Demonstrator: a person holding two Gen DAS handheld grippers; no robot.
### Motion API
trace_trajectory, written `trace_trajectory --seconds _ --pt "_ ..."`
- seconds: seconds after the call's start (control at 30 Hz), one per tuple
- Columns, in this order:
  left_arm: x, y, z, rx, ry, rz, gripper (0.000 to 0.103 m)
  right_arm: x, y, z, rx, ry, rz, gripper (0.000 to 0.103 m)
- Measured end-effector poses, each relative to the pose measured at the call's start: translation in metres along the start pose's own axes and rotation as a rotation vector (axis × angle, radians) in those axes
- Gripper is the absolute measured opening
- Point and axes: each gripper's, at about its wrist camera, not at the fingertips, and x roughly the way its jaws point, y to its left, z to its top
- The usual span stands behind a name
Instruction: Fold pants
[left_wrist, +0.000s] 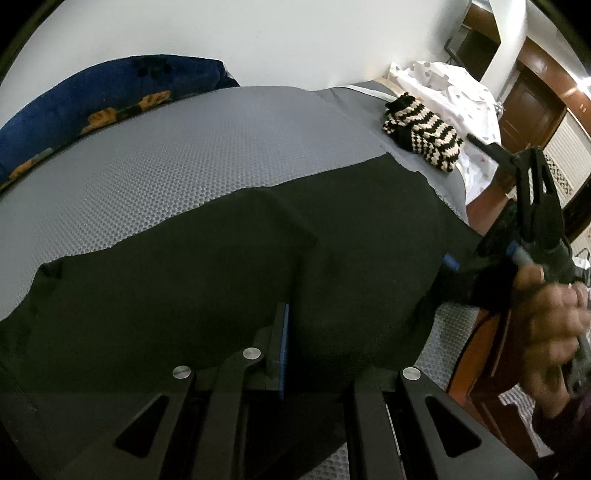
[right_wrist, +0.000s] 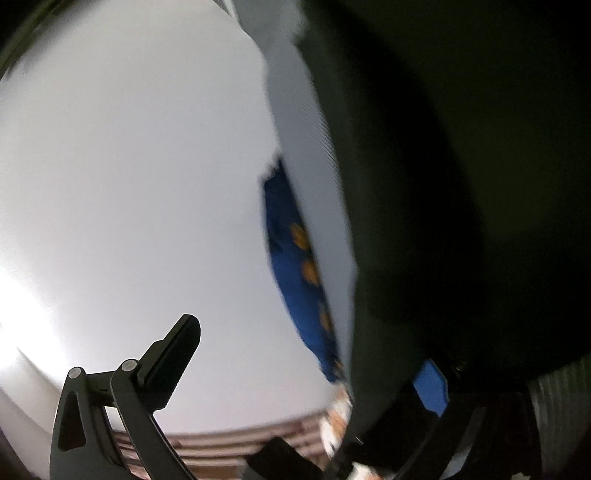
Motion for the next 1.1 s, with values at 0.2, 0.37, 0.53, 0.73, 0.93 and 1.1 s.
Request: trace_trajectory --seconds 0.2,0.37,0.53,0.73,0.93,1.1 --pt "0.006 -0.002 -0.005 0.019 0.013 0.004 0.008 -0.026 0.025 0.029 -0.126 -0.077 0.025 0.082" --pt "0.009 -0.003 -0.006 0.016 0.022 0.004 0.008 -0.027 0.027 0.031 -0.193 -0.066 -0.021 0.071" --pt "0.011 -0.007 -0.008 0.045 0.028 0.019 0.01 -0.026 0.024 0.04 -0.224 -0.105 -0.088 0.054" --pt "0.015 -0.009 -0.011 0.061 0.035 0.035 0.01 -0.045 0.033 0.041 -0.323 -0.147 -0.19 0.011" --pt "0.017 -0.016 -0.018 0.121 0.028 0.07 0.01 -0.068 0.038 0.037 -0.386 -0.163 -0.279 0.007" --pt "0.015 -0.027 -0.027 0.192 0.015 0.114 0.01 -0.096 0.031 0.033 -0.386 -0.211 -0.331 0.007"
